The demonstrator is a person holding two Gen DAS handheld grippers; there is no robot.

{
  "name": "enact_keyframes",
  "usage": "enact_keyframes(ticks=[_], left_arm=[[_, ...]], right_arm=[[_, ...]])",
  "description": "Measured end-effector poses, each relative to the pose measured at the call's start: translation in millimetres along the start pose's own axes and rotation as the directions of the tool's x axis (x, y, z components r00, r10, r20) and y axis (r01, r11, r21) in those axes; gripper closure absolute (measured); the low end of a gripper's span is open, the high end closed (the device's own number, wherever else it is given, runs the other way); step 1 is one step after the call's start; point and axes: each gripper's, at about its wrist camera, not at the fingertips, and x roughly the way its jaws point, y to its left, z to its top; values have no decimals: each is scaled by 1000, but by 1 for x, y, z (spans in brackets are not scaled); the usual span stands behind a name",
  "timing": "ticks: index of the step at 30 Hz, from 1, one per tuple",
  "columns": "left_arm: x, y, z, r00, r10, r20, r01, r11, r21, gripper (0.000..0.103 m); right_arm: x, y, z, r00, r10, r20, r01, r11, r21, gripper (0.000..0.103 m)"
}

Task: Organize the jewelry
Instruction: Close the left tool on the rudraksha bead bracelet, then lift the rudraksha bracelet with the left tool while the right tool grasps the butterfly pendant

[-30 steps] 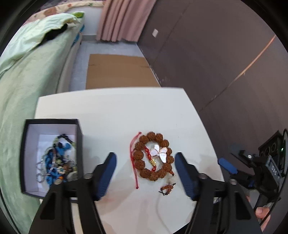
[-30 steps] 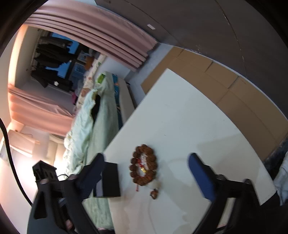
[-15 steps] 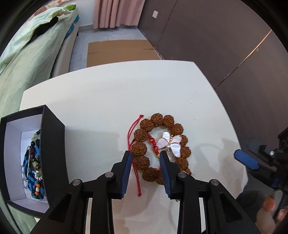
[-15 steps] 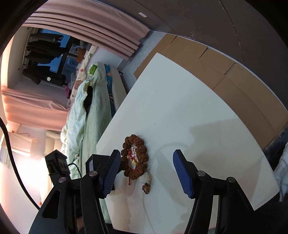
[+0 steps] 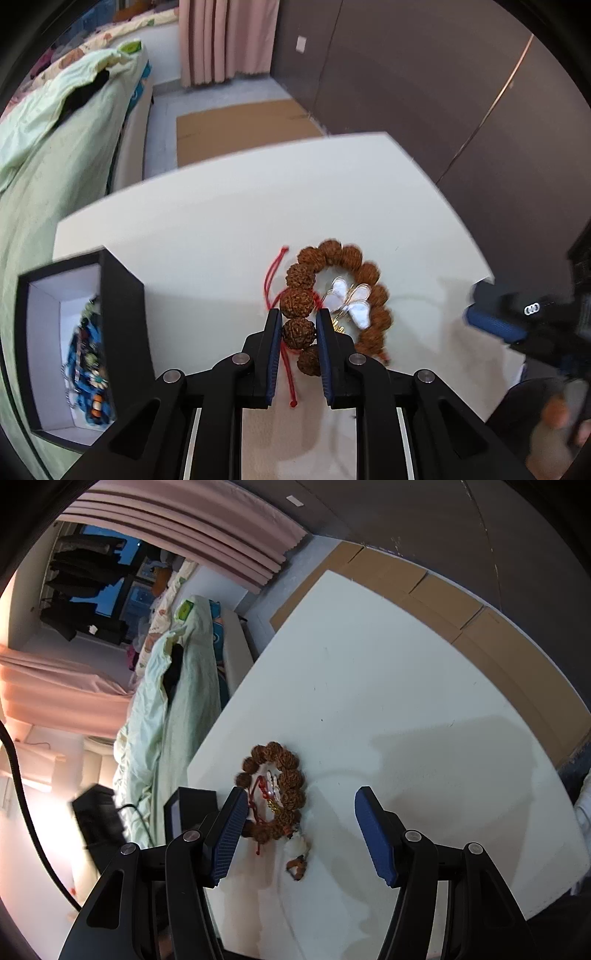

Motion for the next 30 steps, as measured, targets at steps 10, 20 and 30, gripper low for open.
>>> enact_keyframes(ticks=[10, 20, 30], left_arm=[[-35, 6, 16, 975, -186, 118, 192, 981, -37, 84], [-88, 26, 24, 925, -275, 261, 299, 952, -56, 84], [-101, 57, 19, 921, -251, 299, 296, 948, -116, 84]], right_arm=[[15, 10, -2, 1000, 4, -9, -4, 999, -33, 54], [32, 28, -9, 1000, 7, -27, -9, 998, -63, 56], [59, 44, -18, 996, -10, -83, 2, 995, -98, 58]])
